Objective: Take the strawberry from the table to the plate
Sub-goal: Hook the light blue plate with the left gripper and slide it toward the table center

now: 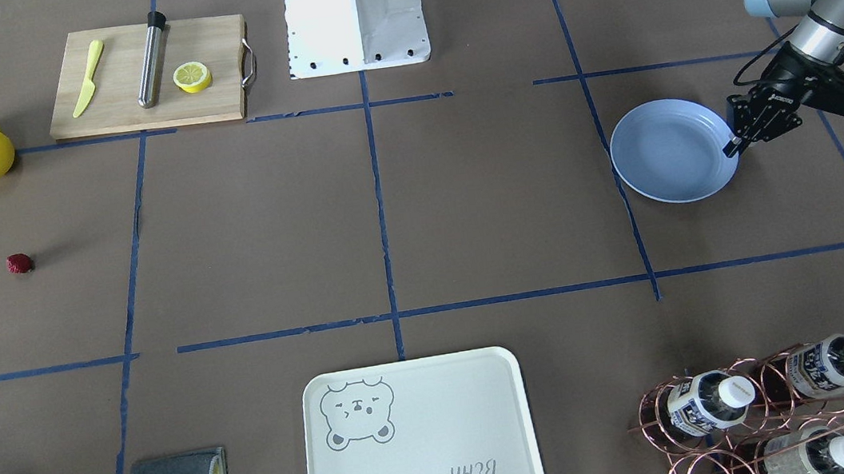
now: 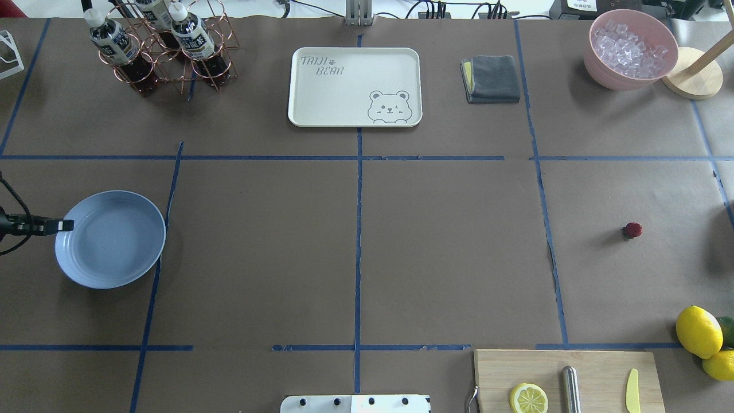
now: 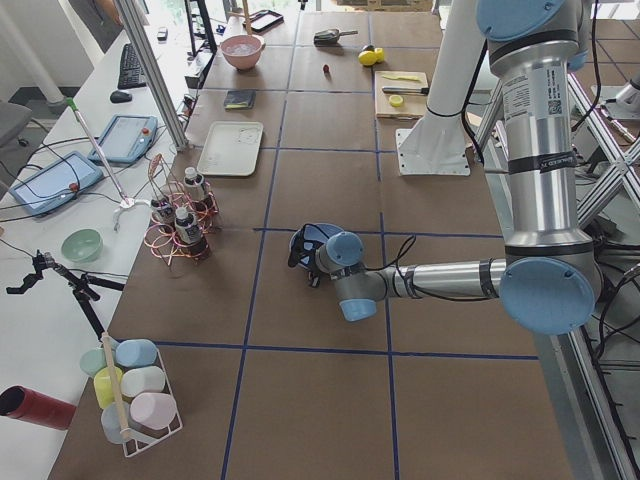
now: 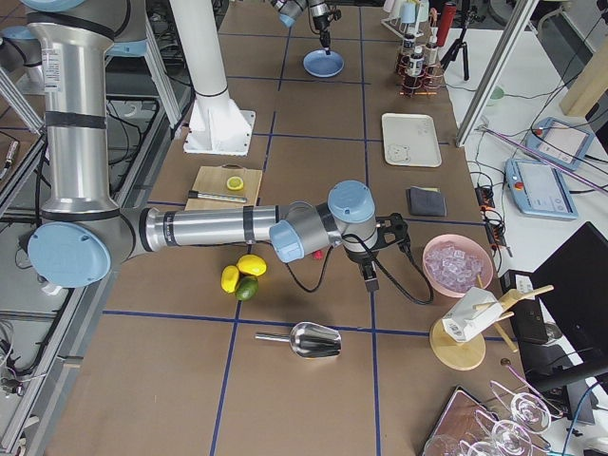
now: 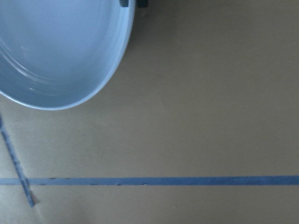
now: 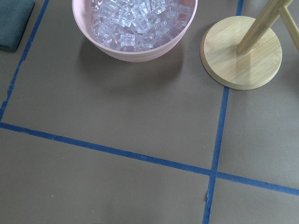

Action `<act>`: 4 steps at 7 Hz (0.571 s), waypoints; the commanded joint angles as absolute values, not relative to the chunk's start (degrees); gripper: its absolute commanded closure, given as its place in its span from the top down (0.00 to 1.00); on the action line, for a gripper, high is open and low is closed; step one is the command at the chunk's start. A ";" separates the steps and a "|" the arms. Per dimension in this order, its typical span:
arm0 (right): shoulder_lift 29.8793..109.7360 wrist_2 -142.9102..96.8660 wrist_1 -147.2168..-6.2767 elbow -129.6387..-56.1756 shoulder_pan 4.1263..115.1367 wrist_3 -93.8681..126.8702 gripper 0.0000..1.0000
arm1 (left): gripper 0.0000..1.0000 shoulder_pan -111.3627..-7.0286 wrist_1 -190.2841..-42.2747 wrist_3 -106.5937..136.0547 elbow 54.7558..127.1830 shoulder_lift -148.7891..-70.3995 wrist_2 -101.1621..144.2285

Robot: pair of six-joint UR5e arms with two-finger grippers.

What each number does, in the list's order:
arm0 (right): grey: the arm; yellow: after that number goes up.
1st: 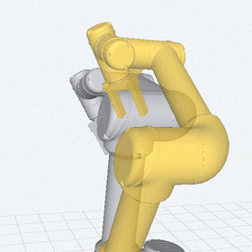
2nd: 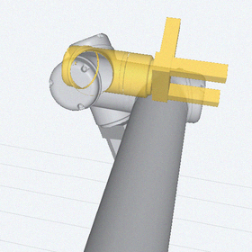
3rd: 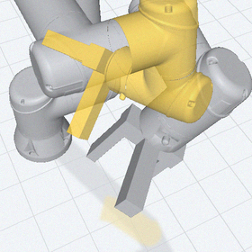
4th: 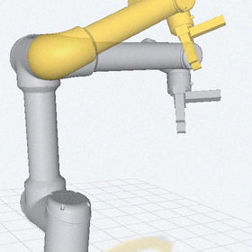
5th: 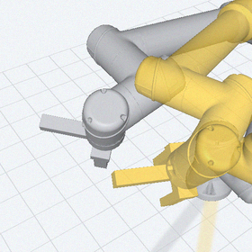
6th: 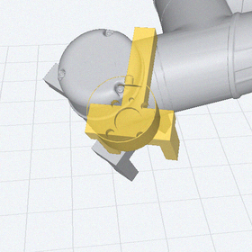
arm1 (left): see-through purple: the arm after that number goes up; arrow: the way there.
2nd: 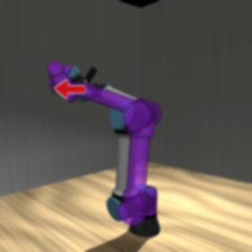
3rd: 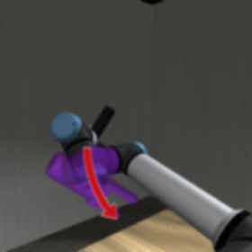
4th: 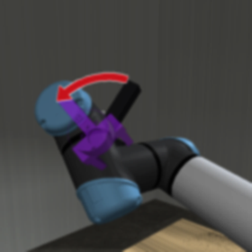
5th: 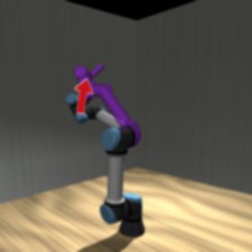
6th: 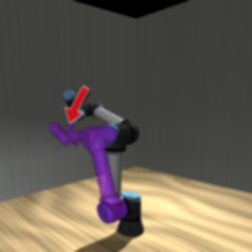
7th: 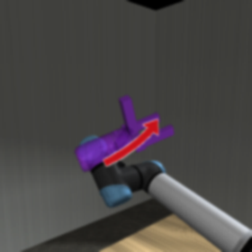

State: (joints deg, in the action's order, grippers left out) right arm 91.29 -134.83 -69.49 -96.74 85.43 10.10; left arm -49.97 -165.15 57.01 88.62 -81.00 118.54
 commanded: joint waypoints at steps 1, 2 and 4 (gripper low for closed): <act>91.41 -134.82 -69.52 -96.85 85.43 10.46 1.00 | 0.00 -48.79 -147.15 61.59 101.10 -86.62 119.10; 92.10 -134.82 -69.52 -97.12 85.43 10.46 1.00 | 0.00 -45.73 -142.00 66.40 102.73 -92.75 118.13; 92.89 -135.61 -69.52 -97.20 85.43 10.55 1.00 | 0.00 -32.76 -130.76 74.31 99.08 -109.16 105.69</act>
